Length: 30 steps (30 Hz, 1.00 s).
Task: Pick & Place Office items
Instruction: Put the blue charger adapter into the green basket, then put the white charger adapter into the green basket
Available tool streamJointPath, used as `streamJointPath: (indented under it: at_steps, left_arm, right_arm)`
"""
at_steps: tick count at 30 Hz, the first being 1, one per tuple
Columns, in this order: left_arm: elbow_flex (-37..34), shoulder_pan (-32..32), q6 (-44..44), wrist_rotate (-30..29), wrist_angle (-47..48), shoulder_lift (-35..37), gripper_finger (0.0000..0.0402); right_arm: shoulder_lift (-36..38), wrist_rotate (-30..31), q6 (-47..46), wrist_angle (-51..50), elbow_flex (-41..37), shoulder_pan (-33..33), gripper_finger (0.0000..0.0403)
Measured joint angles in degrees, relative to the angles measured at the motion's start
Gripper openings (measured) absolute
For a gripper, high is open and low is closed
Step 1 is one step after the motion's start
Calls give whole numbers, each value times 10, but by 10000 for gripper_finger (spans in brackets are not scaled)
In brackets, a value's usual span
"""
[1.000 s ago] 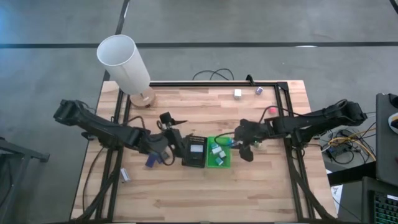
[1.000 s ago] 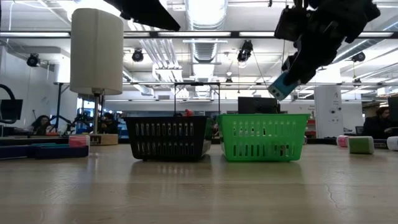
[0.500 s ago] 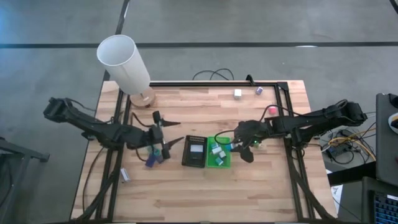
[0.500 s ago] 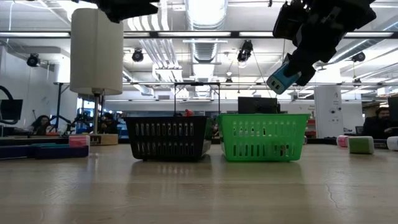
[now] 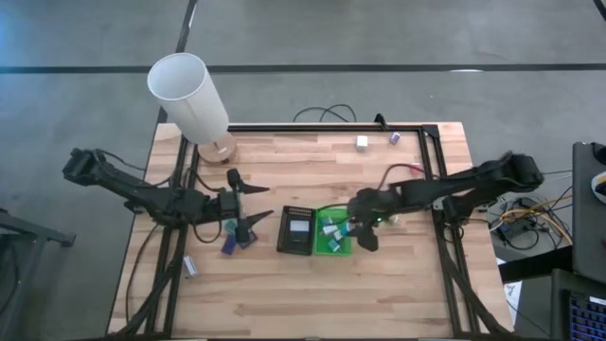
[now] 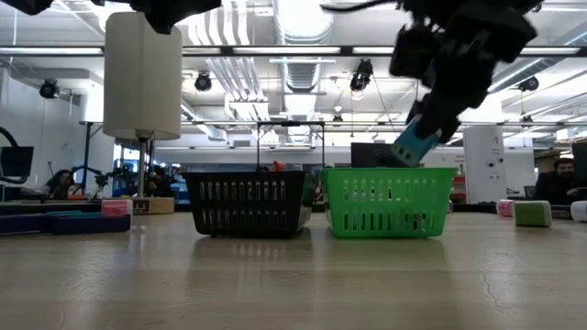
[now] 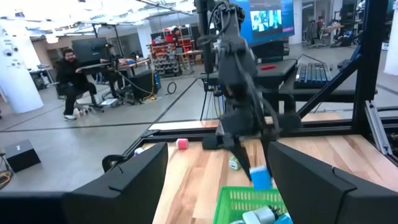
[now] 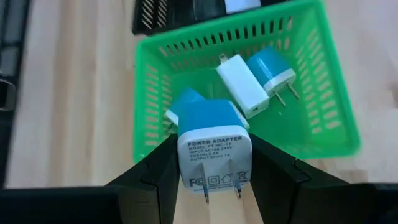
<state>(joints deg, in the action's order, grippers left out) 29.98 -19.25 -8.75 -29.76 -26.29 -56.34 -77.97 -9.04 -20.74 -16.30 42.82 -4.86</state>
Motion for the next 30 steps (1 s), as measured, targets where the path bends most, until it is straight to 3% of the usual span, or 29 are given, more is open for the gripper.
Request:
streamJointPath:
  at_steps: [8, 17, 25, 30]
  left_arm:
    - [-2, 0, 5, 0, -3, 1, 284]
    - [-2, 0, 15, 2, -3, 1, 284]
    - [-2, 0, 17, 2, -3, 1, 284]
    - [-2, 0, 20, 2, -2, 1, 284]
  right_arm:
    - [-120, 6, 61, -61, 107, 7, 150]
    - [-161, 61, 79, -74, 136, 7, 150]
    - [-139, 63, 77, -78, 125, 7, 310]
    - [-126, 73, 74, -76, 122, 7, 351]
